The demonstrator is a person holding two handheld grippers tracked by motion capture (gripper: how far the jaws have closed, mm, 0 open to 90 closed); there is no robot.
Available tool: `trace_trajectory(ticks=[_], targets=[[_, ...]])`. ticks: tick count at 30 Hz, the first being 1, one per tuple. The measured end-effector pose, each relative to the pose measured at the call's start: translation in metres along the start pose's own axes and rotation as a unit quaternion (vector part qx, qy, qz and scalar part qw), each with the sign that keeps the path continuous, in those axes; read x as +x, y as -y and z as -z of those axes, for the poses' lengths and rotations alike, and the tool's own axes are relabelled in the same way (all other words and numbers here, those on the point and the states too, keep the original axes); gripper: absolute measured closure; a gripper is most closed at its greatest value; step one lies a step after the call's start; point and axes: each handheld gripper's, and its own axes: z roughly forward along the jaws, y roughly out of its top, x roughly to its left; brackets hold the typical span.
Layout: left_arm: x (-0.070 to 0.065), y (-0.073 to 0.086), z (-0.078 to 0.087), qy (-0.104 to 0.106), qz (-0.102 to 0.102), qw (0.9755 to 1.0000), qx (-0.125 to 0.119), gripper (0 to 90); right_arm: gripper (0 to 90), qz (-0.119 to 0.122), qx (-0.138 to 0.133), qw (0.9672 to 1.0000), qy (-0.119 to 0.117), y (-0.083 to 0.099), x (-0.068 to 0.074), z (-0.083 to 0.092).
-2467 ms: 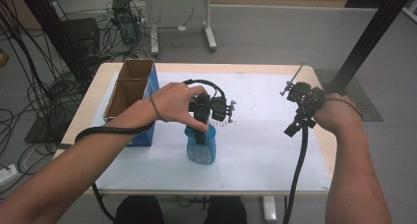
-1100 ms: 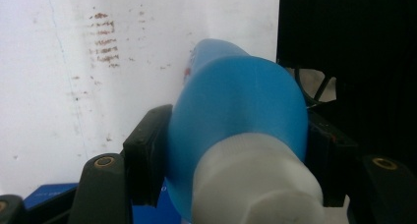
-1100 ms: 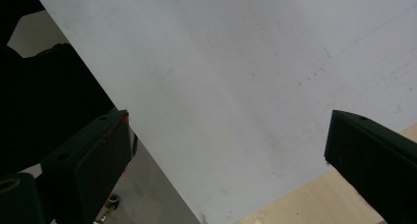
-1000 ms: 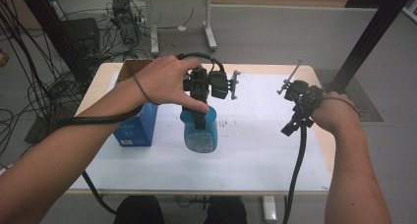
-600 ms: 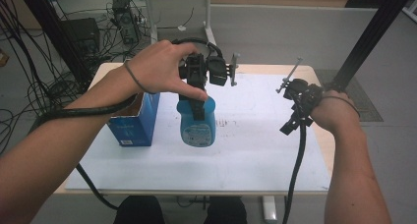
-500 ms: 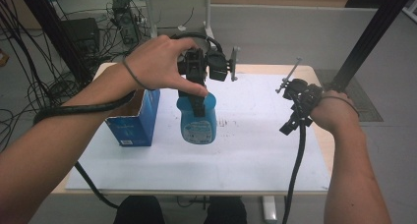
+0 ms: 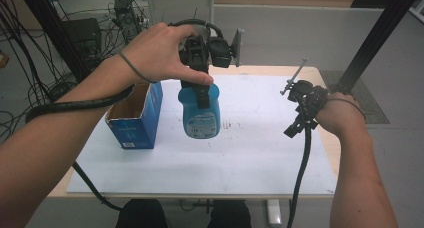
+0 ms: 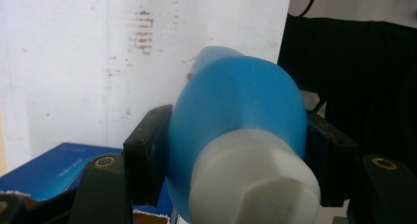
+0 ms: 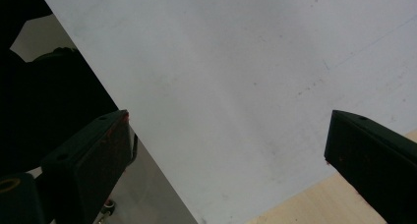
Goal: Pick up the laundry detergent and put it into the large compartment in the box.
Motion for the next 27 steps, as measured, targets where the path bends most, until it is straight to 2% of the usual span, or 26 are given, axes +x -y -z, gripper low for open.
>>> trace_trajectory(ticks=[4,8,14,16,17,21,22,27], targets=[[0.005,0.007,0.007,0.000,0.024,0.9997,-0.006,36.8,3.8,-0.002,-0.002,1.0000,-0.001,0.002,0.000,0.000],[0.015,0.014,0.010,0.010,0.052,0.9986,-0.008,36.8,3.8,-0.001,-0.003,1.0000,-0.002,0.002,0.000,0.000],[0.023,0.022,0.012,0.000,0.092,0.9957,-0.006,36.9,3.8,0.000,-0.006,1.0000,-0.003,0.002,0.001,-0.001],[0.026,0.030,0.015,-0.006,0.115,0.9932,-0.017,36.9,3.8,0.000,-0.008,1.0000,-0.003,0.003,0.000,-0.001],[0.028,0.032,0.017,-0.006,0.119,0.9927,-0.017,36.9,3.7,0.000,-0.008,1.0000,-0.002,0.003,0.000,-0.001],[0.035,0.043,0.023,-0.006,0.153,0.9879,-0.025,36.9,3.8,-0.001,-0.007,1.0000,-0.003,0.004,0.000,-0.001],[0.035,0.044,0.025,-0.009,0.153,0.9880,-0.024,36.9,3.8,-0.001,-0.008,1.0000,-0.003,0.004,0.000,-0.001],[0.042,0.055,0.031,-0.014,0.190,0.9814,-0.028,36.9,3.9,-0.001,-0.009,1.0000,-0.005,0.004,0.000,-0.001]])
